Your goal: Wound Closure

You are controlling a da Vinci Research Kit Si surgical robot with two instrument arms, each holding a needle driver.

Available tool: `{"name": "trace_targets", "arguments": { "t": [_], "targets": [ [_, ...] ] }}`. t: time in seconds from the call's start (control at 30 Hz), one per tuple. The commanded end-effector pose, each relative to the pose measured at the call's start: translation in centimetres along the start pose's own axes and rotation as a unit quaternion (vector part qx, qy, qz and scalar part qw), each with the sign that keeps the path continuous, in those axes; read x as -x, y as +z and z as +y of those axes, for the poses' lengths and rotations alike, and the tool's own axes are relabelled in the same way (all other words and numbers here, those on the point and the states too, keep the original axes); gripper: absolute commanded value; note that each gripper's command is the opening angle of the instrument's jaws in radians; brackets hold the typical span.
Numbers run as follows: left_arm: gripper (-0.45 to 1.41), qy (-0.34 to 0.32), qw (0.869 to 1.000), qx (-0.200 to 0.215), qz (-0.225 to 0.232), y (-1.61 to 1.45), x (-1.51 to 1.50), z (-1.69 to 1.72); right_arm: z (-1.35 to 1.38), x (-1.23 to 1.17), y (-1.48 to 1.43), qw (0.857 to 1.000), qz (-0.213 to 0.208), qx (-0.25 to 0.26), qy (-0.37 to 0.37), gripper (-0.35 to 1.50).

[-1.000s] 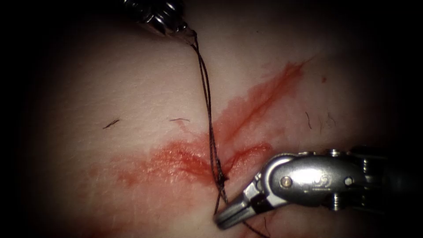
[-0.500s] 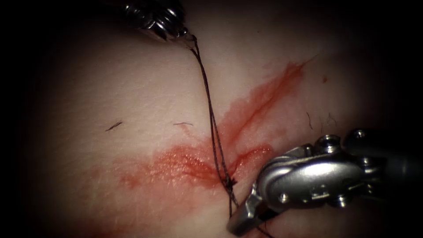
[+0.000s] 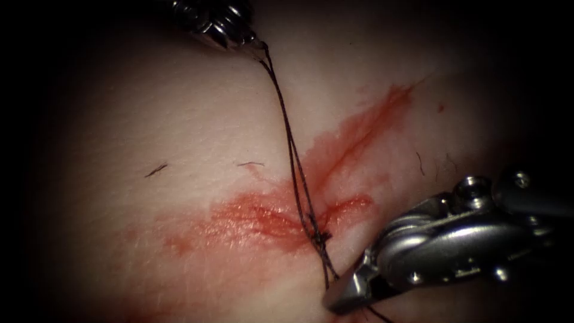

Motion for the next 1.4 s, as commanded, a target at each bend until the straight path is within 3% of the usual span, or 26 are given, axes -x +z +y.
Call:
{"name": "trace_targets", "arguments": {
  "t": [0.03,0.3,0.63,0.83,1.0,1.17,1.2,1.4],
  "targets": [
    [-0.45,0.0,1.0,0.003,0.001,0.01,-0.06,0.04,0.06,0.1,-0.03,0.999,0.014,0.026,0.013,-0.35],
    [-0.45,0.001,1.0,0.013,-0.005,-0.15,-0.01,0.08,-0.02,0.31,-0.16,0.989,0.05,0.121,0.061,-0.35],
    [-0.45,0.001,1.0,0.011,-0.003,-0.11,-0.01,0.04,-0.01,0.38,-0.18,0.98,0.062,0.166,0.094,-0.35],
    [-0.45,0.0,1.0,0.009,-0.002,-0.09,-0.01,0.05,0.03,0.42,-0.17,0.956,0.039,0.229,0.181,-0.35],
    [-0.45,0.0,1.0,0.009,-0.002,-0.08,0.0,0.04,-0.01,0.45,-0.21,0.931,0.031,0.252,0.261,-0.35],
    [-0.45,0.0,1.0,0.007,0.0,-0.06,0.0,0.04,-0.1,0.47,-0.23,0.92,0.034,0.256,0.296,-0.35],
    [-0.45,0.0,1.0,0.008,-0.001,-0.06,0.01,0.04,-0.11,0.47,-0.22,0.918,0.032,0.258,0.3,-0.3],
    [-0.45,-0.002,1.0,0.006,-0.002,0.0,0.01,0.06,-0.13,0.39,-0.19,0.912,0.023,0.268,0.31,0.73]
  ]
}}
